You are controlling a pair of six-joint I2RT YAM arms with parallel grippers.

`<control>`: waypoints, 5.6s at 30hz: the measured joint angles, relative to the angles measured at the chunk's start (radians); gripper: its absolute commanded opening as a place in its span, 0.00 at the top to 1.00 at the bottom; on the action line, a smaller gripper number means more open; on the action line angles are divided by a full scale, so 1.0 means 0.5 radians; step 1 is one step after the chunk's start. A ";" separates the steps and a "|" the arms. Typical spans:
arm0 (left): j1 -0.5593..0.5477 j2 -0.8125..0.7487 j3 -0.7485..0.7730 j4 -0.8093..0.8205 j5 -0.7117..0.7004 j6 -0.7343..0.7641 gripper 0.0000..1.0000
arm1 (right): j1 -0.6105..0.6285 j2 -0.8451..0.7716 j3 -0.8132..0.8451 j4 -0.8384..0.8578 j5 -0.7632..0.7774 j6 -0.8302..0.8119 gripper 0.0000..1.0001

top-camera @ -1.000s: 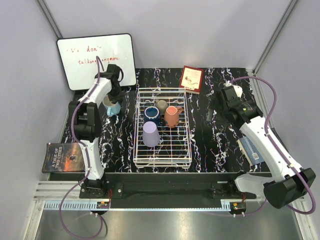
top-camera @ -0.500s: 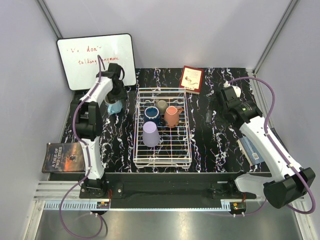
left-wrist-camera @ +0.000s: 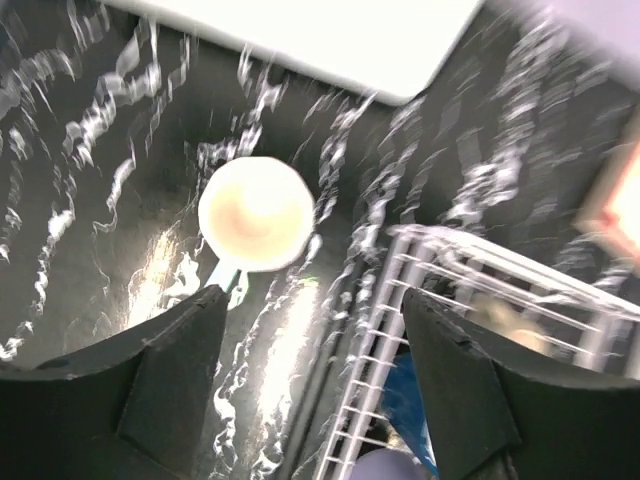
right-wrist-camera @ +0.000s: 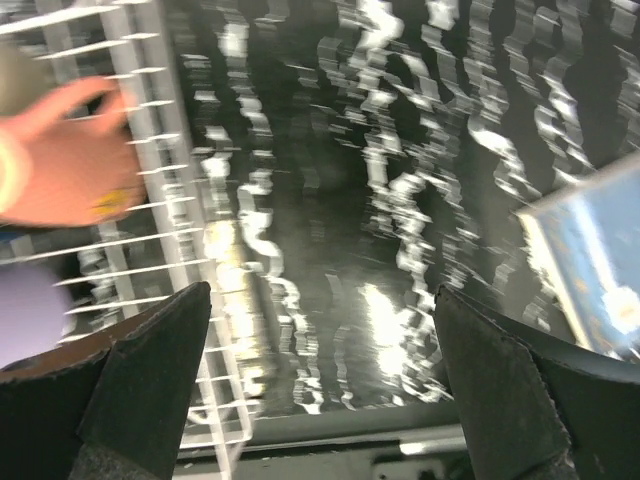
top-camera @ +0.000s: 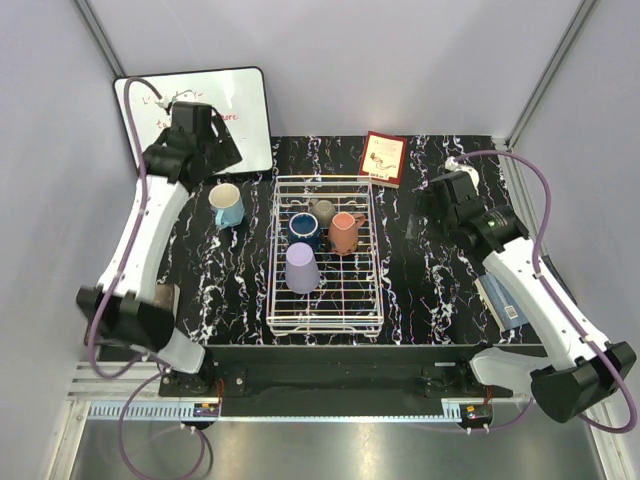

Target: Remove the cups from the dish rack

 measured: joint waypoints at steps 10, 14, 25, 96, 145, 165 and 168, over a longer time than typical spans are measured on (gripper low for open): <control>-0.600 -0.988 -0.756 0.014 -0.261 -0.123 0.18 | 0.410 0.524 0.523 0.168 -0.183 -0.175 0.00; -0.669 -1.161 -1.064 -0.056 -0.293 -0.203 0.18 | 0.485 0.867 0.759 0.197 -0.217 -0.242 0.00; -0.674 -1.423 -1.176 -0.108 -0.326 -0.244 0.17 | 0.519 1.418 1.043 0.209 -0.330 -0.290 0.00; -0.732 -1.402 -2.068 2.313 1.123 -0.964 0.23 | -0.078 -0.187 -0.909 2.517 -2.061 1.341 1.00; -1.300 -1.327 -1.445 1.036 0.153 -0.372 1.00 | -0.054 -0.225 -0.411 1.742 -1.909 0.819 0.00; 0.272 -0.385 -0.751 -0.099 -0.280 0.017 1.00 | -0.056 0.067 0.008 0.241 -0.629 0.086 0.00; 0.301 -0.163 -0.728 -0.056 -0.186 0.040 1.00 | -0.056 0.025 -0.032 0.206 -0.631 0.082 0.00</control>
